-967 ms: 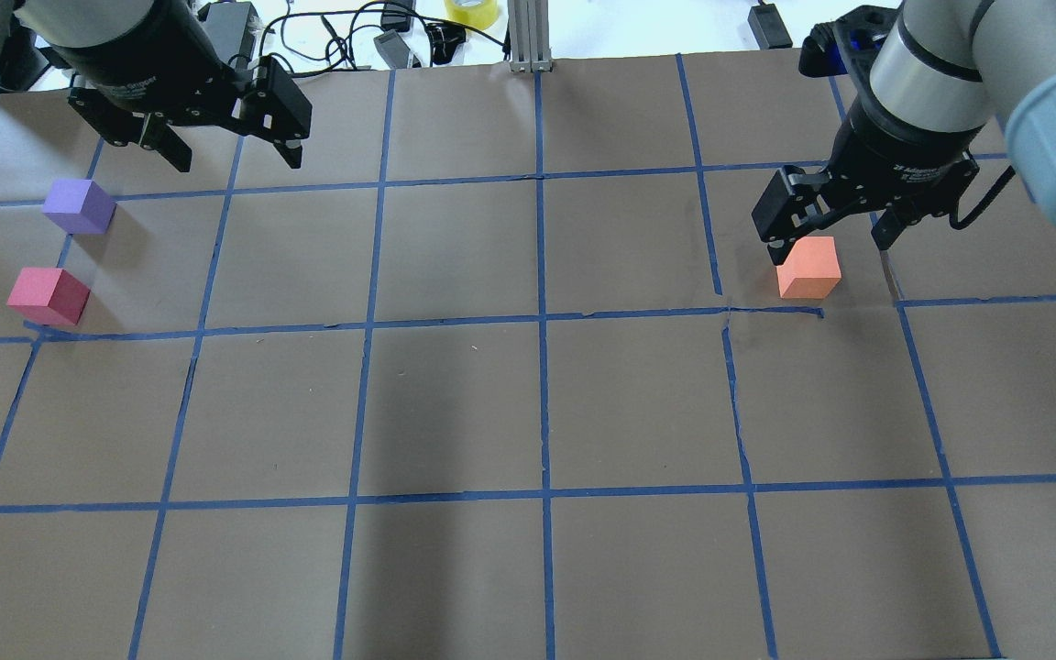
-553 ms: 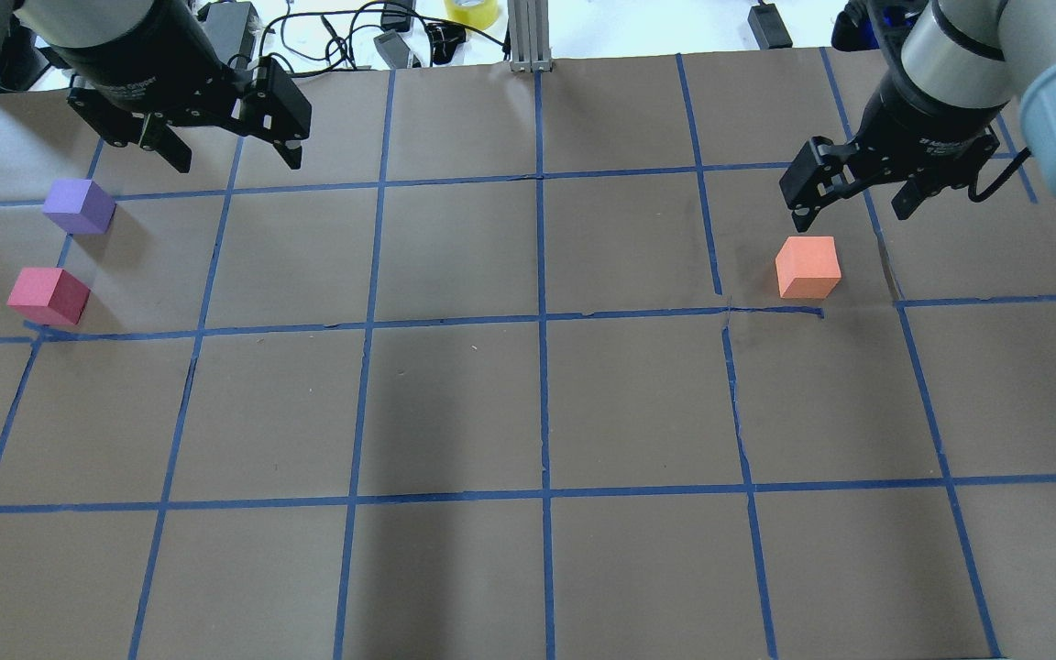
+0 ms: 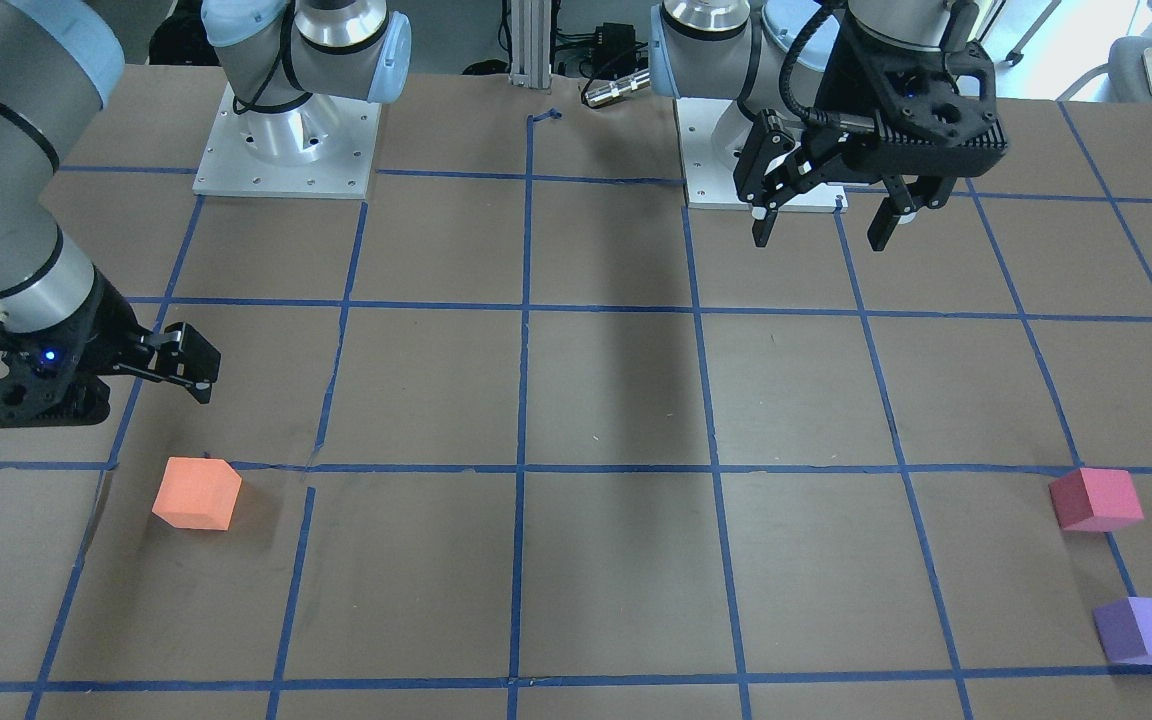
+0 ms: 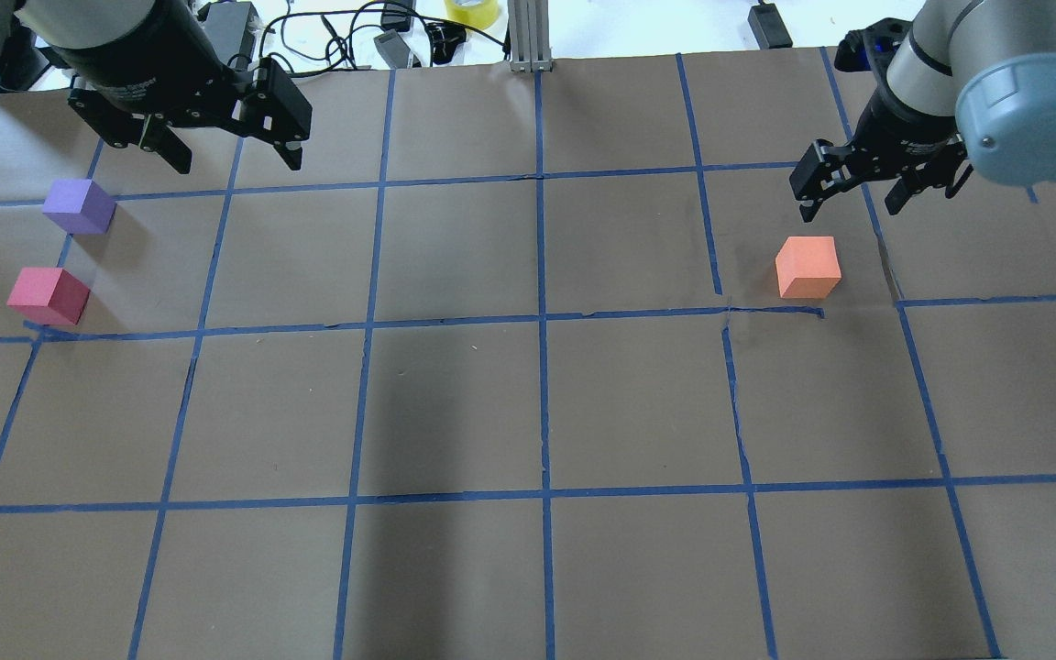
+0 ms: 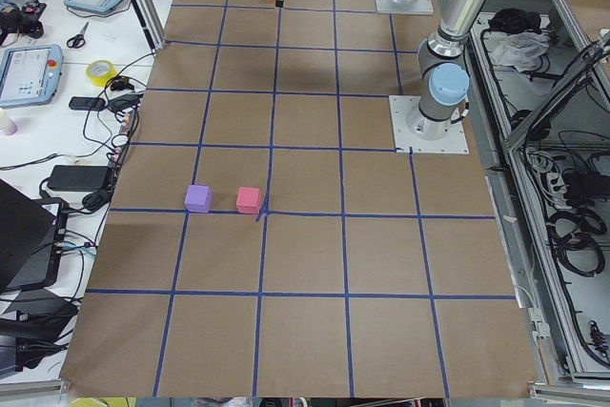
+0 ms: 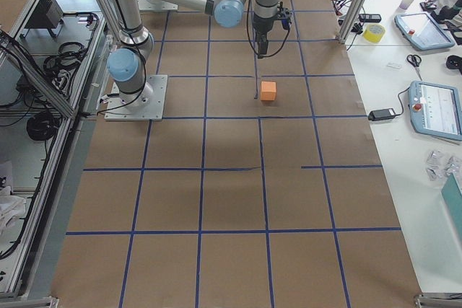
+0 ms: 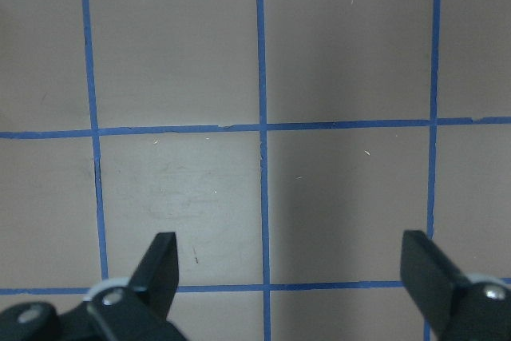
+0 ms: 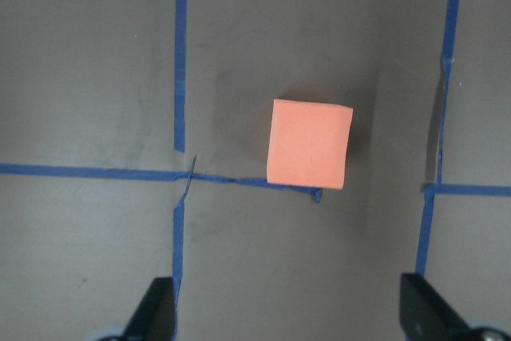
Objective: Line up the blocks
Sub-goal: 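Lower the right gripper onto the orange cube and close it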
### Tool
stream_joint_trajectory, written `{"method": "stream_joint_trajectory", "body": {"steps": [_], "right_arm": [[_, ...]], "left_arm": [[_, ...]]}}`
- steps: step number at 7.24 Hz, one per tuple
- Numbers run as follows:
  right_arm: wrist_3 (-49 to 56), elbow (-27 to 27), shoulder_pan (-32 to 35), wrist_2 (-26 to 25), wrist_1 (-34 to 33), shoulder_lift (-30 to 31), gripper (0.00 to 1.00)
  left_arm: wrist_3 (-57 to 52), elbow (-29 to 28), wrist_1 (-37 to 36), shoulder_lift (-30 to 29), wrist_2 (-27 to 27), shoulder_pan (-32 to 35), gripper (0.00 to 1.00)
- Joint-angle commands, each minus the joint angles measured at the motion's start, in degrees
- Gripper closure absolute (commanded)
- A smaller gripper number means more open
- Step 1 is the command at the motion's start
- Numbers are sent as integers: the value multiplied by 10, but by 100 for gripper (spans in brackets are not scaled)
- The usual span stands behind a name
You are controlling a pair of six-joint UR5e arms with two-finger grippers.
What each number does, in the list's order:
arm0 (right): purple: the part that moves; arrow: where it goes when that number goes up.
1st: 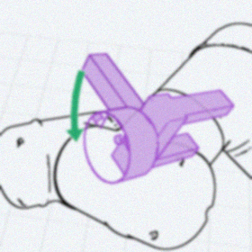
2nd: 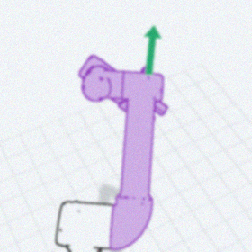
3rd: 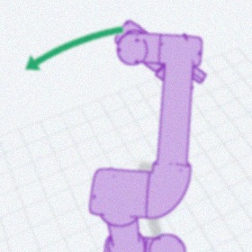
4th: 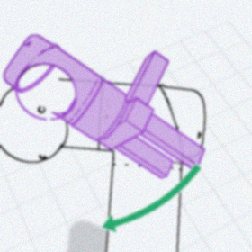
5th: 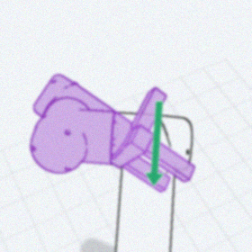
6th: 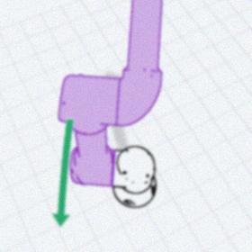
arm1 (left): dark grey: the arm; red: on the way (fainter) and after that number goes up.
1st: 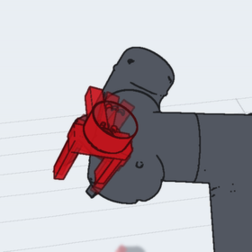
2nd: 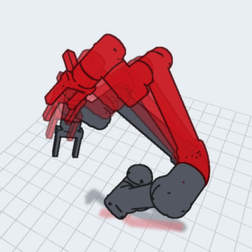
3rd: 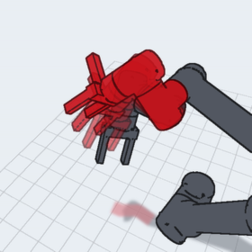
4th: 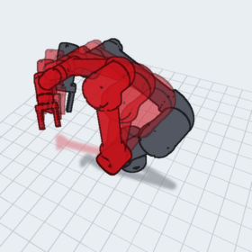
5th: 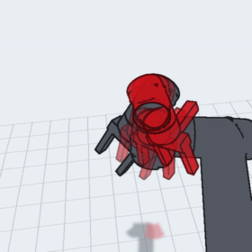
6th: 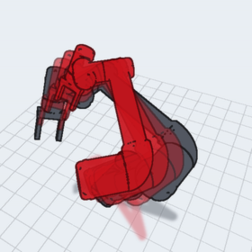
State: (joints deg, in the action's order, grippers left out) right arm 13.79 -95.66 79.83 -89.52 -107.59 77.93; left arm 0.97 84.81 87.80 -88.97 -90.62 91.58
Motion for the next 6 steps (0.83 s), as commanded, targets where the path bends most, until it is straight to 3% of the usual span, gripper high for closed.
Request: {"method": "stream_joint_trajectory", "body": {"steps": [1,3,6], "right_arm": [[45,-1,-3,-2,-89,-65,0],[40,-1,-8,-7,-123,-117,0],[36,-1,-9,-7,-121,-144,0]], "left_arm": [[0,0,0,-1,0,0,0],[0,0,0,-1,0,0,0],[0,0,-1,-1,0,0,0]]}}
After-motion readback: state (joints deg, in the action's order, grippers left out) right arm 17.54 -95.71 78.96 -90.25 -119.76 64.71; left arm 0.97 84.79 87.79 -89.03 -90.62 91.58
